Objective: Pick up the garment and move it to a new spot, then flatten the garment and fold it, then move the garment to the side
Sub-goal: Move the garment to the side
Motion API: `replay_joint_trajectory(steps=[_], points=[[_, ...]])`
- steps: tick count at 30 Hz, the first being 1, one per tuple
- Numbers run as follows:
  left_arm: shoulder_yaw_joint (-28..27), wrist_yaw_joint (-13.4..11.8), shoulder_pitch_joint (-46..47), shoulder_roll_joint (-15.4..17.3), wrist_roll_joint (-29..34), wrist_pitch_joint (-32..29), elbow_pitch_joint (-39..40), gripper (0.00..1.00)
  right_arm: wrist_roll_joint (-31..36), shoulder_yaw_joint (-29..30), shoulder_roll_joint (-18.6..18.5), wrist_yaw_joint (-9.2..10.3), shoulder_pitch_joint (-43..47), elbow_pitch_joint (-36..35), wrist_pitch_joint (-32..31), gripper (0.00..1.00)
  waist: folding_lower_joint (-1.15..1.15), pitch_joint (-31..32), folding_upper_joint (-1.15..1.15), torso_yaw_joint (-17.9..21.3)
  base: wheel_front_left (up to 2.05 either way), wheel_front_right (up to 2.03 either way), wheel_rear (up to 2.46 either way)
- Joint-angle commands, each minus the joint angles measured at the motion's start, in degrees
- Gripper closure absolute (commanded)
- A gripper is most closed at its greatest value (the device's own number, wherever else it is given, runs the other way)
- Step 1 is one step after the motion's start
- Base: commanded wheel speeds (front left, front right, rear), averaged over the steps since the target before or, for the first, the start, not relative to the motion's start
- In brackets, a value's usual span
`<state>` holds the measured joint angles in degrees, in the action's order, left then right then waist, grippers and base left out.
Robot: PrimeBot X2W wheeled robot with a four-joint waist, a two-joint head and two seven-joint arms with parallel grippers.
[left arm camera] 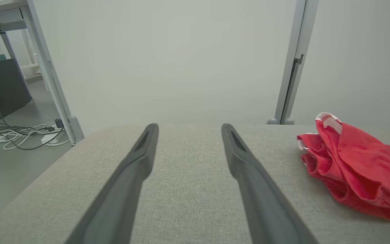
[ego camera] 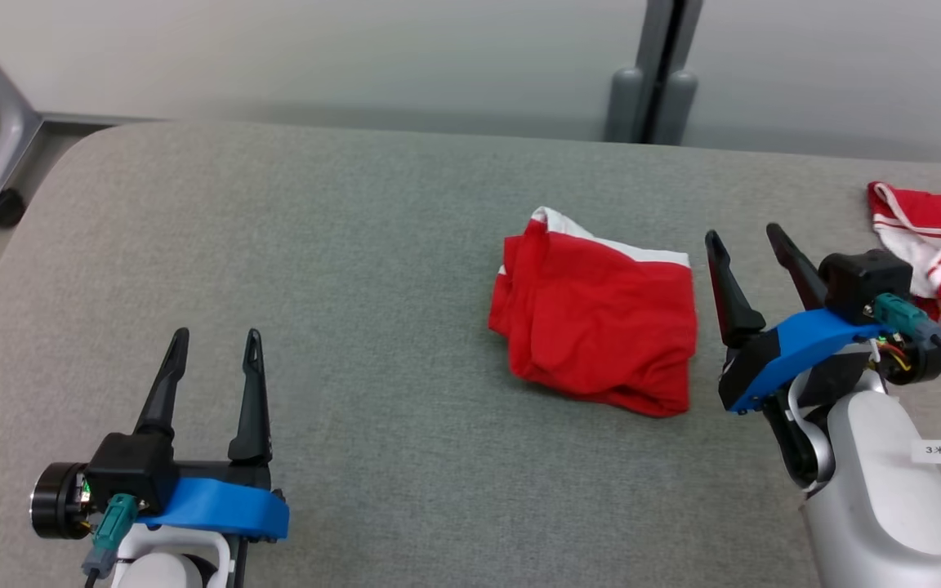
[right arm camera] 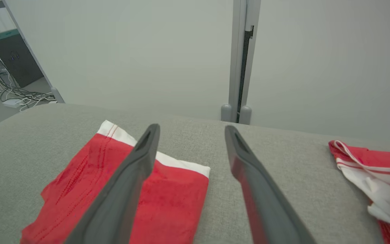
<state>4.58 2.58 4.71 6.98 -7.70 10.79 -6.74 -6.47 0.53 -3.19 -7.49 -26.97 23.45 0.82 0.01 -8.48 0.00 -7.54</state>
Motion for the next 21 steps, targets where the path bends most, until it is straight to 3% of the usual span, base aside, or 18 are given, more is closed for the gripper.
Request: replay_joint_trajectory(steps=[1,9,21], points=[[0.28,0.1,1.06,-0.15,-0.29,0.56,-0.27,0.0,0.3,0.47,-0.47,-0.01,-1.07,1.48,0.66,0.0,-0.01,-1.54,0.0,-1.61,0.0,0.0,0.0],[1.05,-0.02,3.07,-0.67,-0.72,1.81,-2.25,0.0,2.25,2.21,-1.0,-0.01,-2.9,13.83,3.12,0.0,-0.01,-4.11,0.0,-4.36,0.0,0.0,0.0],[2.18,-0.3,4.85,-0.87,-0.98,2.99,-3.98,0.0,2.4,3.22,-0.18,-0.01,-6.44,28.73,5.61,0.0,-0.01,-5.44,0.0,-5.53,0.0,0.0,0.0]])
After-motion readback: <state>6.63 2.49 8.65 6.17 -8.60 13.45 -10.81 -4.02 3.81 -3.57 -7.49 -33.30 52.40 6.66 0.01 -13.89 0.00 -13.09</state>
